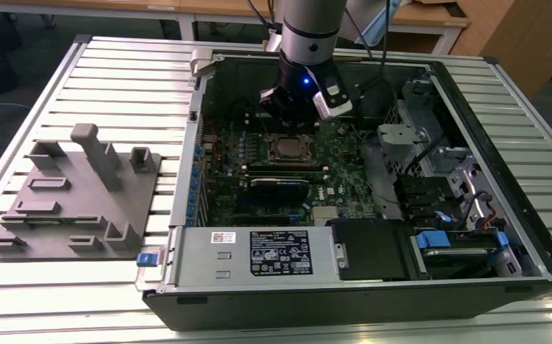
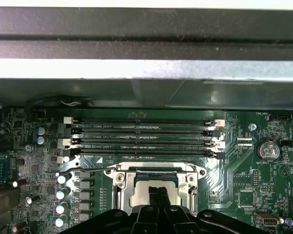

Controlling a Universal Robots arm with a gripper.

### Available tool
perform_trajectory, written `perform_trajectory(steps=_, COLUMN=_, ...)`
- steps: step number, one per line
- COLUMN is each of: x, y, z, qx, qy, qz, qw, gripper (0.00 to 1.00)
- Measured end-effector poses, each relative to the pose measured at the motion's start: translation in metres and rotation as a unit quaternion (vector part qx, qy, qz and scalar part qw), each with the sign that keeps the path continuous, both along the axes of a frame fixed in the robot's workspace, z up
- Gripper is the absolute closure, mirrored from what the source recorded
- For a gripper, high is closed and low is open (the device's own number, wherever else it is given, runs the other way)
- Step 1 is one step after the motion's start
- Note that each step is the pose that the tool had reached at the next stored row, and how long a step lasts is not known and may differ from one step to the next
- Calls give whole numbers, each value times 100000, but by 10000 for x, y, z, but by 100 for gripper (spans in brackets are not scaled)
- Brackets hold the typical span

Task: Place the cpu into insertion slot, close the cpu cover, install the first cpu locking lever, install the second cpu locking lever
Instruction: 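Install the first cpu locking lever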

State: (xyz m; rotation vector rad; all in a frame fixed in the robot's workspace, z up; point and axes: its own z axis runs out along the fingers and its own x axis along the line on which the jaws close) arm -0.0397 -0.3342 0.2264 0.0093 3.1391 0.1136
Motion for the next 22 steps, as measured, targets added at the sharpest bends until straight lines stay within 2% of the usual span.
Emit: perform_trajectory(steps=22, x=0, y=0, z=0, qx=630, qy=1, qz=187, qw=99998, gripper=90)
